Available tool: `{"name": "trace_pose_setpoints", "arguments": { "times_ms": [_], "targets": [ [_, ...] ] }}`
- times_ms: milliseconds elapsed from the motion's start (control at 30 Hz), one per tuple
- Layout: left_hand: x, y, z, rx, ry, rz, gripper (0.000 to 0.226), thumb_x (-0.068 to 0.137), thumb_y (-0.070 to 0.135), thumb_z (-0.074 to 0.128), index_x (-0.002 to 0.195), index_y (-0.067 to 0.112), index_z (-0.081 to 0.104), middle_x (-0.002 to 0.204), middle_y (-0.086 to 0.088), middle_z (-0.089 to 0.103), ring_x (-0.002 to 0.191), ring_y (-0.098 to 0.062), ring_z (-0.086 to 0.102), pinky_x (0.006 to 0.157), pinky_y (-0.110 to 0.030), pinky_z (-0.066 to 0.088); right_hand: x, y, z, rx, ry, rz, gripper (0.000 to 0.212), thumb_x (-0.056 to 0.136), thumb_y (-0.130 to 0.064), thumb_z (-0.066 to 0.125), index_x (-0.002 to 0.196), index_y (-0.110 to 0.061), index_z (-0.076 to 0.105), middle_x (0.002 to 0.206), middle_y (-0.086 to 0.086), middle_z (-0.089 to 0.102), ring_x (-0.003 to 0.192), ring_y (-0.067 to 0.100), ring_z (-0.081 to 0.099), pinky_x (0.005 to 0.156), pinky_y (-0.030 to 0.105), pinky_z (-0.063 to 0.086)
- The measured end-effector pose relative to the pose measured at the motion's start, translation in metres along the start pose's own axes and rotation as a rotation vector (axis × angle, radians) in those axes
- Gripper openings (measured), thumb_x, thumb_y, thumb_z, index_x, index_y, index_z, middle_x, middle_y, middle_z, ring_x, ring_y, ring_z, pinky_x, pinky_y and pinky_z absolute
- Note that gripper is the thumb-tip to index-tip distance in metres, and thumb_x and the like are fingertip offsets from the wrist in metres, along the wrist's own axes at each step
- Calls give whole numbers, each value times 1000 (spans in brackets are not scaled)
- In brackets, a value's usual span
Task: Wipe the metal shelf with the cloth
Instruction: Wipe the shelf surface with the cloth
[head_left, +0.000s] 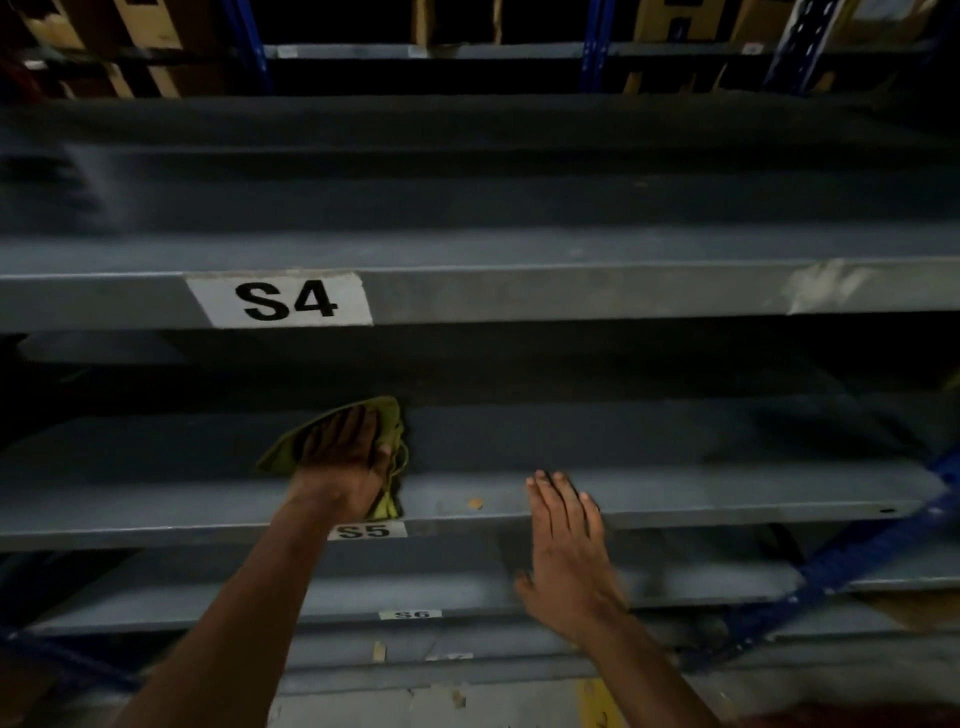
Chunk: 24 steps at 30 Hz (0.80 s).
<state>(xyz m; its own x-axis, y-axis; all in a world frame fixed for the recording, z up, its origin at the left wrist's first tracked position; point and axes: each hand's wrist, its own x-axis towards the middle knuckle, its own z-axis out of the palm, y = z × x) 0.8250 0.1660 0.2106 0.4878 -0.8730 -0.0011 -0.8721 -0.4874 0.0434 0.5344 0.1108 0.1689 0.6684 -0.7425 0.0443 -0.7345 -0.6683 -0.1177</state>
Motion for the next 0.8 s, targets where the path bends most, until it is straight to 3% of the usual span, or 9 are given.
{"name": "trace_pose_setpoints", "arguments": {
  "times_ms": [167, 367, 500, 667, 800],
  "targets": [
    [10, 28, -1, 8, -65, 231, 57, 102, 45, 16, 153, 27, -1, 162, 3, -4, 147, -17, -1, 117, -34, -5, -4, -4, -10, -9, -9, 14, 114, 78, -46, 61, 146, -17, -26, 160, 4, -16, 145, 21, -21, 113, 40, -17],
    [-18, 18, 0, -40, -37, 524, 63, 93, 54, 6, 152, 32, 5, 161, 5, 4, 147, -15, 5, 119, -35, 2, -9, -6, -19, -3, 5, 14, 113, 78, -43, 64, 148, -20, -22, 160, -1, -17, 146, 17, -19, 119, 39, -8],
    [9, 10, -1, -106, -46, 494, 53, 103, 43, 22, 152, 32, 6, 161, 7, 3, 146, -11, 5, 117, -29, 1, -12, -6, -21, -17, 8, 5, 114, 75, -42, 64, 151, -19, -18, 161, 0, -13, 146, 16, -19, 120, 38, -4],
    [31, 35, -1, -97, -74, 411, 51, 103, 42, 19, 152, 34, 6, 161, 9, 0, 147, -12, 1, 117, -32, -2, -11, -5, -24, -18, 20, -8, 116, 74, -40, 67, 151, -19, -16, 161, -1, -12, 146, 15, -18, 118, 35, -9],
    [7, 66, 5, -60, -19, 512, 52, 102, 41, 21, 152, 34, 9, 161, 7, 6, 147, -14, 5, 117, -35, 0, -11, 3, -25, -5, 12, -49, 115, 72, -38, 66, 151, -20, -16, 160, -4, -15, 144, 11, -21, 116, 31, -13]
  ]
}}
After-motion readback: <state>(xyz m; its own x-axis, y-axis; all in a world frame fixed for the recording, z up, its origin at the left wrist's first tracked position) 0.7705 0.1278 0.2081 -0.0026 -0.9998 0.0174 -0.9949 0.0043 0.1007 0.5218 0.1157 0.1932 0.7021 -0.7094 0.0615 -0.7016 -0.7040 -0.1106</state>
